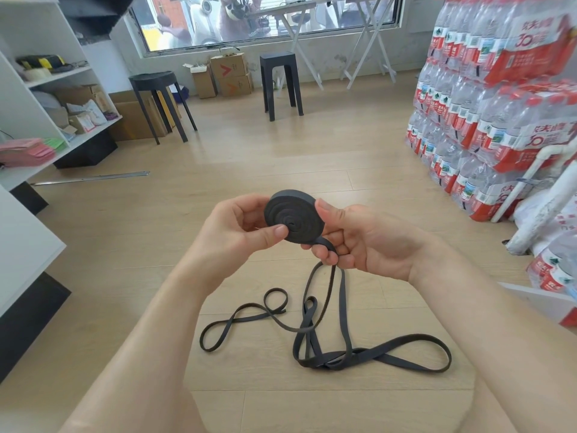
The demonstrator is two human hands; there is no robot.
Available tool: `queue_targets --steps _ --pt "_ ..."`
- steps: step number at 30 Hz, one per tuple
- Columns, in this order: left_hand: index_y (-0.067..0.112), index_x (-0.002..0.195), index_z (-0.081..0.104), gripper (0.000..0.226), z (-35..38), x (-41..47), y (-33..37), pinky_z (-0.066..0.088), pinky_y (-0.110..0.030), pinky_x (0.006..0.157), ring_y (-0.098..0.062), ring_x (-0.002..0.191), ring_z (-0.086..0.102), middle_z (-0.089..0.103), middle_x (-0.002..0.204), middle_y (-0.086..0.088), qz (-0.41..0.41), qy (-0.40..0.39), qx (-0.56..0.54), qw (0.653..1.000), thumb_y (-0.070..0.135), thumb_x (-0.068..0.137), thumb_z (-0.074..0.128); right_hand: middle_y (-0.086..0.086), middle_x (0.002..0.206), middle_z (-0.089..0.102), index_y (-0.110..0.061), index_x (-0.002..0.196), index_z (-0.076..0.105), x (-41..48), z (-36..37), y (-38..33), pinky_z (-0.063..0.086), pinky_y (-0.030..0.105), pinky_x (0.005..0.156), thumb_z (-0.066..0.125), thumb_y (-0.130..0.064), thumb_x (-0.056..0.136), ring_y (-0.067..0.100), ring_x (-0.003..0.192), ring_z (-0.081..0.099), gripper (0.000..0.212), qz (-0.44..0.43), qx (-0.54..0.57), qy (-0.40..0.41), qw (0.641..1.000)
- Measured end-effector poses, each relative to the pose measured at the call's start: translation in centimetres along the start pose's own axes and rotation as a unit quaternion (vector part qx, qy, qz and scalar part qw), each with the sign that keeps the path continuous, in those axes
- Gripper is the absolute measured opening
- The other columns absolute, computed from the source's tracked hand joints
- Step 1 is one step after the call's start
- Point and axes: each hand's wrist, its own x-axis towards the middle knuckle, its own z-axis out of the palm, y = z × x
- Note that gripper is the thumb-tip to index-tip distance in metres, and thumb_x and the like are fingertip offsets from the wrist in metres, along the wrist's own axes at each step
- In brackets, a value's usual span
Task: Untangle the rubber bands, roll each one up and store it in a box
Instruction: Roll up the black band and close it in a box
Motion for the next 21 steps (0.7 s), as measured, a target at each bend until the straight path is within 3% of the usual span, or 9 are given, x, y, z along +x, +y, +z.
queue_targets --steps 3,7,9,13,17,21 --pt "0.012 0.109 0.064 0.039 0.4 0.1 -0.2 0.045 -0.018 0.061 -0.011 0.073 0.062 0.073 0.089 -0.001 -0.019 -0.018 -0.102 0.994 0.008 0.073 0.076 0.005 0.072 0.06 -0.003 0.1 0.069 -0.1 -0.1 -0.1 0.039 0.015 0.049 0.065 -0.061 0.066 0.012 0.062 0.052 0.067 -0.014 0.062 -0.015 0.998" --pt "0.018 0.085 0.074 0.016 2.0 0.3 -0.6 0.037 -0.019 0.052 -0.011 0.06 0.054 0.066 0.068 -0.002 -0.025 -0.015 -0.2 0.979 0.011 0.071 0.072 0.005 0.074 0.061 -0.003 0.107 0.07 -0.1 0.0 -0.1 0.041 0.015 0.05 0.078 -0.062 0.06 0.012 0.063 0.054 0.076 -0.024 0.132 -0.062 0.989" --pt "0.018 0.081 0.075 0.015 2.1 0.4 -0.5 0.041 -0.021 0.056 -0.013 0.059 0.057 0.068 0.067 -0.003 0.004 0.009 -0.177 0.984 0.014 0.067 0.078 0.004 0.076 0.061 -0.004 0.107 0.07 -0.2 0.1 -0.2 0.041 0.016 0.051 0.075 -0.067 0.062 0.012 0.064 0.054 0.077 -0.017 0.125 -0.076 0.989" --pt "0.01 0.084 0.072 0.022 1.0 0.2 0.2 0.051 -0.022 0.062 -0.015 0.06 0.062 0.072 0.07 -0.004 0.04 0.061 -0.087 0.994 0.007 0.063 0.08 0.004 0.073 0.064 -0.006 0.096 0.072 -0.8 -0.2 -0.8 0.035 0.016 0.047 0.051 -0.079 0.069 0.012 0.062 0.053 0.081 0.015 -0.022 -0.024 0.999" --pt "0.017 0.083 0.07 0.025 0.6 -0.1 0.9 0.05 -0.017 0.063 -0.005 0.059 0.063 0.07 0.061 0.006 0.03 0.06 0.018 0.998 -0.003 0.069 0.074 0.005 0.067 0.06 -0.006 0.085 0.071 -1.1 -0.2 -1.1 0.037 0.015 0.044 0.049 -0.077 0.062 0.012 0.057 0.049 0.078 0.028 -0.08 0.022 0.996" --pt "0.022 0.082 0.069 0.031 0.4 -0.2 1.0 0.052 -0.018 0.063 -0.006 0.058 0.061 0.07 0.061 0.006 0.027 0.052 0.063 0.996 -0.007 0.072 0.073 0.004 0.066 0.059 -0.009 0.081 0.071 -1.0 0.0 -1.0 0.037 0.015 0.046 0.051 -0.077 0.061 0.011 0.056 0.048 0.074 0.032 -0.097 0.037 0.994"
